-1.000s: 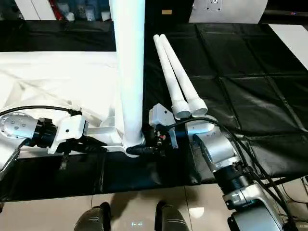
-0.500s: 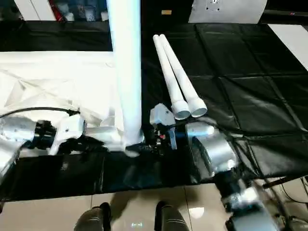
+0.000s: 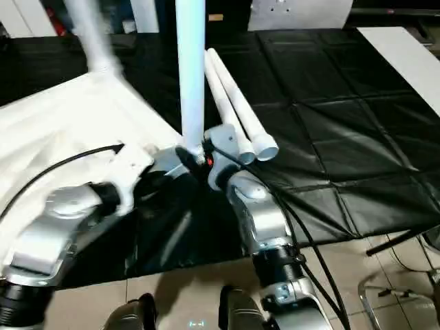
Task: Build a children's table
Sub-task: Rotate leg to tighten
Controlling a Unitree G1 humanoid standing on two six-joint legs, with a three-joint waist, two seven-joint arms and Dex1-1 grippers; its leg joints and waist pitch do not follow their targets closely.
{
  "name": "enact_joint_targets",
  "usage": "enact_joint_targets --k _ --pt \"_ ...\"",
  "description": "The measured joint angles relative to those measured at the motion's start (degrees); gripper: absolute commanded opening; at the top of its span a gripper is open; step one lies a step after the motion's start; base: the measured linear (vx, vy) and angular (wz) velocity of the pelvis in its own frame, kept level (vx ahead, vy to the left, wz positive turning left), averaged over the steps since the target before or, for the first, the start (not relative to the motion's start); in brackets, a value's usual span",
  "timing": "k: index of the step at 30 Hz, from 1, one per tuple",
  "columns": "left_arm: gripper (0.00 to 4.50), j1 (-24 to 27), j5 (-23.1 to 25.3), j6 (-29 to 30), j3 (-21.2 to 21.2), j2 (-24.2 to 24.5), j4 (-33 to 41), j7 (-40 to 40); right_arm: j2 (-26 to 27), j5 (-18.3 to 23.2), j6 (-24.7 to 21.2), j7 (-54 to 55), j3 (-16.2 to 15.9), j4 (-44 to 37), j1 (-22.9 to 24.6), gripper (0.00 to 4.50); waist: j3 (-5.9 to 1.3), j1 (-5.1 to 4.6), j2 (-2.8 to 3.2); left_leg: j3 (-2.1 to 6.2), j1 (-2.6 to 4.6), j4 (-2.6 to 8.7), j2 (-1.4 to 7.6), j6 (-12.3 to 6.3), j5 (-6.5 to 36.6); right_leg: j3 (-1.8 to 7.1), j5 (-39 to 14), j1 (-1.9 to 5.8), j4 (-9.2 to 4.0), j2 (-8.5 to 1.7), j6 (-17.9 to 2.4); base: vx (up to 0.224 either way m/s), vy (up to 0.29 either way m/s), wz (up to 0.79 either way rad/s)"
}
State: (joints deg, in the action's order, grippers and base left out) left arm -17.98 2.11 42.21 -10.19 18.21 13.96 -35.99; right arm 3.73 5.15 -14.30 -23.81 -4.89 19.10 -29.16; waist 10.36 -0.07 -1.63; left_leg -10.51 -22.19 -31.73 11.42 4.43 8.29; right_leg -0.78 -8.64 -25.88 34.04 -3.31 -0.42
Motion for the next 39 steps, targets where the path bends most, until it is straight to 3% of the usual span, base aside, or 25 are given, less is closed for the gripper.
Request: enact_joint_targets --k 2,3,7,10,22,28,29,33,34,38,39 --pt "0.0 -0.39 0.09 -1.2 -1.03 2.22 -0.06 -1.23 0.02 0.82 -0.05 -1.27 -0.02 -0.77 0.44 3.51 -0.02 -0.1 -0.03 0.02 -0.03 0.02 0.04 0.01 0.01 -0.04 0.0 -0.02 -0.02 0.04 0.02 0.0 0.0 0.0" --pt "0.0 -0.39 0.1 -1.7 -1.14 2.86 -0.06 -1.75 -0.17 0.97 0.04 -1.72 -0.03 -0.89 0.52 3.81 -0.02 -0.16 -0.03 0.02 -0.07 0.04 0.05 0.01 0.01 -0.04 0.0 -0.04 -0.02 0.04 0.04 0.0 0.0 0.0" --pt "0.0 -0.32 0.04 -3.99 -1.37 5.75 -0.22 -4.35 -3.46 1.41 1.46 -7.38 -1.01 -1.68 1.62 4.0 -0.02 0.19 -0.03 0.01 -0.1 0.09 0.08 0.02 0.02 -0.08 0.09 -0.05 -0.01 0.06 -0.13 0.0 0.0 0.0" --pt "0.0 -0.26 -0.85 -6.92 -1.52 9.28 -0.95 -7.42 -7.29 2.09 2.07 -12.51 -2.24 -2.25 2.0 4.42 -0.01 0.35 -0.02 0.01 -0.12 0.08 0.12 0.02 0.02 -0.11 0.11 -0.06 -0.01 0.07 -0.15 0.0 0.0 0.0" --pt "0.0 -0.77 -5.92 -23.29 -1.71 19.46 -8.71 -24.52 -21.92 4.95 6.09 -38.21 -6.91 -4.21 1.18 4.46 0.0 1.81 -0.01 -0.04 -0.16 -0.01 0.14 0.0 0.02 -0.1 0.15 -0.05 0.01 0.04 -0.22 0.0 0.0 0.0" --pt "0.0 -2.18 -7.61 -27.68 -2.63 22.33 -11.9 -32.24 -22.75 5.11 9.51 -44.25 -8.84 -1.61 -1.12 4.46 0.0 2.14 -0.03 -0.12 -0.19 -0.08 0.15 -0.01 0.01 -0.08 0.17 -0.05 0.03 -0.01 -0.26 0.0 0.0 0.0" --pt "0.0 -2.32 -7.77 -28.23 -2.76 22.49 -12.17 -33.03 -22.75 5.21 9.74 -44.65 -8.85 -1.0 -1.58 4.18 0.0 2.16 -0.04 -0.15 -0.19 -0.1 0.14 -0.01 0.01 -0.08 0.17 -0.04 0.03 -0.02 -0.27 0.0 0.0 0.0" --pt "0.0 -2.94 -8.1 -30.04 -3.43 23.38 -13.13 -35.05 -22.87 5.44 10.0 -46.93 -9.26 0.11 -2.66 4.04 0.0 2.15 -0.09 -0.31 -0.2 -0.1 0.16 -0.01 0.01 -0.09 0.19 -0.04 0.04 -0.02 -0.28 0.0 0.0 0.0" --pt "0.0 -3.17 -8.15 -30.59 -3.61 23.54 -13.63 -35.42 -22.95 5.61 10.09 -47.8 -9.28 0.76 -2.88 3.74 0.0 2.14 -0.09 -0.38 -0.19 -0.1 0.16 -0.01 0.01 -0.09 0.19 -0.04 0.05 -0.01 -0.28 0.0 0.0 0.0" --pt "0.0 -4.01 -8.21 -31.65 -3.96 23.56 -14.98 -36.34 -23.02 5.83 10.38 -49.67 -9.71 1.96 -3.68 3.62 0.0 2.15 -0.09 -0.53 -0.18 -0.11 0.18 -0.01 0.01 -0.09 0.19 -0.04 0.07 -0.01 -0.29 0.0 0.0 0.0" --pt "0.0 -4.06 -8.2 -31.83 -4.02 23.56 -15.08 -36.38 -23.03 5.82 10.64 -49.78 -9.76 2.01 -3.74 3.42 0.0 2.19 -0.09 -0.54 -0.18 -0.11 0.18 -0.01 0.01 -0.09 0.19 -0.04 0.07 -0.01 -0.29 0.0 0.0 0.0"
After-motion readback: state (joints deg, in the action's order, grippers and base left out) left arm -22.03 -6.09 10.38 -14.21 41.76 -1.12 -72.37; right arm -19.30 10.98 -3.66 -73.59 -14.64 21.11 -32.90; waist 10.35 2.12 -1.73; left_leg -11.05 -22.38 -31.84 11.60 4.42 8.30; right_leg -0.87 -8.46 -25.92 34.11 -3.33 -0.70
